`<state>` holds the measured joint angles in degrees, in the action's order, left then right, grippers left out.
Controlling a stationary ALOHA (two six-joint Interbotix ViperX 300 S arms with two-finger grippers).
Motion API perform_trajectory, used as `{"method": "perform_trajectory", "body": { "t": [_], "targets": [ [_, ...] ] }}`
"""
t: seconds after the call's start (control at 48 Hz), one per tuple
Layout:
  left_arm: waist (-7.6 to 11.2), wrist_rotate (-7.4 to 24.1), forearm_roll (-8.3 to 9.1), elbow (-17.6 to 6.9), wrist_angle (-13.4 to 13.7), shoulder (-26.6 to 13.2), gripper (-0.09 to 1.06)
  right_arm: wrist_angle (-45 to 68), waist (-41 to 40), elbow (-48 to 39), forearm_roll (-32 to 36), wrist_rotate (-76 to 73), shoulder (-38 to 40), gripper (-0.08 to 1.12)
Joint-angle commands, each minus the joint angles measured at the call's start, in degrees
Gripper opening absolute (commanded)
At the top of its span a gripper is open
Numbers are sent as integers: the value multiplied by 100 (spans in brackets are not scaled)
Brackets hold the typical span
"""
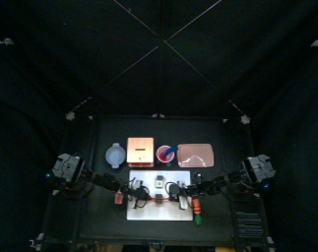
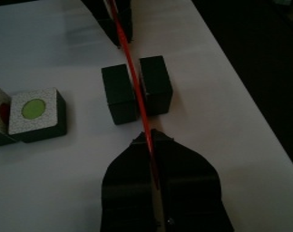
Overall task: Cut the sushi into 4 pieces with the knife
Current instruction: Cut the sushi into 4 pieces
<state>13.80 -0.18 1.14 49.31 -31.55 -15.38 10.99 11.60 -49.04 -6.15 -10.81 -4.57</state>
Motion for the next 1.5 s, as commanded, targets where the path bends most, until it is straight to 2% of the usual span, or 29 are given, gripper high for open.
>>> {"method": "perform_trajectory", "body": {
  "t": [0.021, 0.167, 0.333, 0.479, 0.729, 0.812, 1.0, 1.146, 1.271, 1.5],
  "targets": [
    [62, 44, -62, -97, 35, -220, 22, 18, -26, 105, -44, 18, -167, 12],
    [18, 62, -176, -132, 35, -281, 22, 9, -53, 105, -35, 18, -185, 12],
    [-97, 70, -141, -141, 35, -185, 22, -18, -123, 88, 26, 62, -70, 12],
    [-343, 70, 44, -141, 35, -123, 22, -97, -316, 79, 123, 62, 44, 12],
    [-624, 70, 396, -149, 35, -88, 22, -167, -457, 79, 255, 62, 167, 12],
    [-668, 70, 448, -149, 35, -53, 22, -193, -457, 88, 264, 62, 167, 12],
    [-694, 70, 448, -167, 35, 18, 26, -290, -439, 158, 264, 44, 220, 12],
    [-659, 62, 510, -176, 35, 193, 39, -475, -413, 352, 360, 62, 404, 12],
    [-642, 53, 501, -158, 88, 466, 57, -756, -413, 369, 475, 26, 563, 12],
    [-642, 44, 466, -123, 729, 1239, 85, -1239, -378, 237, 501, 35, 1178, 12]
  ]
}}
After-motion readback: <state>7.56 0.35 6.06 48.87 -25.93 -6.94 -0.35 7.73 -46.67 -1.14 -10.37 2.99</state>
